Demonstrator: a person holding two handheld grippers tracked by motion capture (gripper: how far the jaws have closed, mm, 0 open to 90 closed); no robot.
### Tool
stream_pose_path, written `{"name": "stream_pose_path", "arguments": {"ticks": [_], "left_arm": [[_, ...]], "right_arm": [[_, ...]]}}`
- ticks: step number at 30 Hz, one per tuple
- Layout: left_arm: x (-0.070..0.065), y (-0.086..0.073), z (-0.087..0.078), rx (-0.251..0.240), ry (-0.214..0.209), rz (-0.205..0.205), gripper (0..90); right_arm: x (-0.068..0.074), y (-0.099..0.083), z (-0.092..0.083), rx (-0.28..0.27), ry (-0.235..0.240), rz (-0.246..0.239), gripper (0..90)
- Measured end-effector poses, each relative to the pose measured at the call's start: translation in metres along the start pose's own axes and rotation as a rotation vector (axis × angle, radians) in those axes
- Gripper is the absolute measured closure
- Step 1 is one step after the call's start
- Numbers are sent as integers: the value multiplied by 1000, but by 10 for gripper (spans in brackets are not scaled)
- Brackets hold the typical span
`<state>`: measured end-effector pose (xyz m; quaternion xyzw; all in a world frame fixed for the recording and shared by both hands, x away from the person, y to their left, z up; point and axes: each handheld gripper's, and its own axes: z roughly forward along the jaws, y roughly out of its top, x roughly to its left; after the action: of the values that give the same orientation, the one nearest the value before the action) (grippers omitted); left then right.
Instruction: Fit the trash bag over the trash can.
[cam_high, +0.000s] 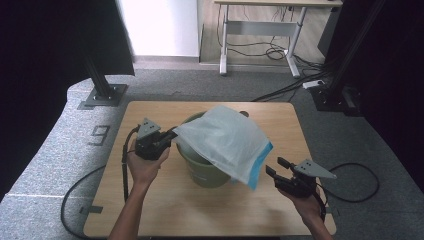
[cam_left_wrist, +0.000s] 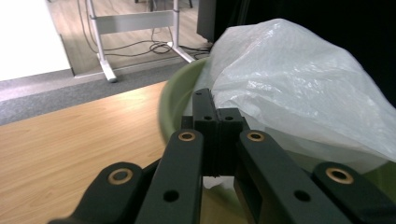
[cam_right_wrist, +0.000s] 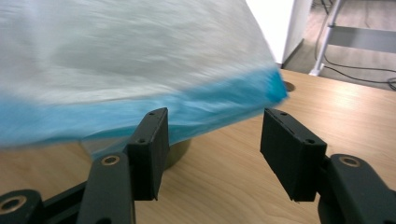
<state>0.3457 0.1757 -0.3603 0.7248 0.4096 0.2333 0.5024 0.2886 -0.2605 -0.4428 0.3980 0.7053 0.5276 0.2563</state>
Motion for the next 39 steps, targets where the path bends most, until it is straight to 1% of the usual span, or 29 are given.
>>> {"name": "stream_pose_path", "arguments": {"ticks": [2, 4, 7, 10, 12, 16, 18, 19, 21, 24, 25, 26, 27, 28, 30, 31, 32, 33, 36, 39], "left_arm": [[4, 0, 0, 0, 4, -11, 893], [5, 0, 0, 8, 9, -9, 893], [7, 0, 2, 9, 12, -17, 892], [9, 0, 5, 14, 12, -25, 892], [8, 0, 7, 15, 11, -23, 892], [8, 0, 7, 10, 11, -25, 891], [12, 0, 7, 8, 7, -45, 891], [13, 0, 7, 6, 7, -52, 891], [15, 1, 8, 6, 5, -67, 891], [18, 0, 9, 8, 5, -75, 891], [18, 0, 9, 8, 3, -78, 891], [19, 0, 9, 8, 2, -80, 891], [18, 0, 9, 7, 2, -80, 891], [18, 0, 8, 6, 1, -79, 891], [18, 0, 8, 5, 0, -78, 890], [17, 0, 8, 4, -2, -77, 890], [16, 1, 7, 3, -2, -75, 890], [15, 1, 7, 2, -4, -74, 890], [13, 2, 9, 5, -10, -69, 890], [8, 3, 14, 12, -27, -67, 890]], "right_arm": [[-7, -1, 2, -1, -15, 12, 402], [-11, -1, 4, -2, -24, 19, 390], [-15, 1, 7, -12, -21, 21, 380], [-19, 7, 14, -28, -6, 25, 363], [-23, 13, 24, -21, 12, 24, 350], [-31, 19, 45, -22, 77, 67, 329], [-34, 18, 53, -18, 115, 78, 317], [-35, 15, 61, -5, 141, 81, 298], [-36, 12, 68, 6, 166, 86, 295], [-36, 8, 75, -3, 198, 93, 298], [-35, 7, 76, -6, 207, 92, 311], [-34, 7, 78, -7, 222, 91, 356], [-32, 6, 79, -8, 226, 82, 429], [-30, 6, 80, -7, 224, 65, 536], [-28, 6, 80, -7, 234, 50, 663], [-27, 6, 79, -8, 229, 44, 730], [-26, 7, 77, -14, 223, 29, 804], [-25, 8, 75, -26, 228, 19, 860], [-25, 15, 66, -49, 213, 12, 879], [-29, 27, 56, -82, 172, 18, 880]]}}
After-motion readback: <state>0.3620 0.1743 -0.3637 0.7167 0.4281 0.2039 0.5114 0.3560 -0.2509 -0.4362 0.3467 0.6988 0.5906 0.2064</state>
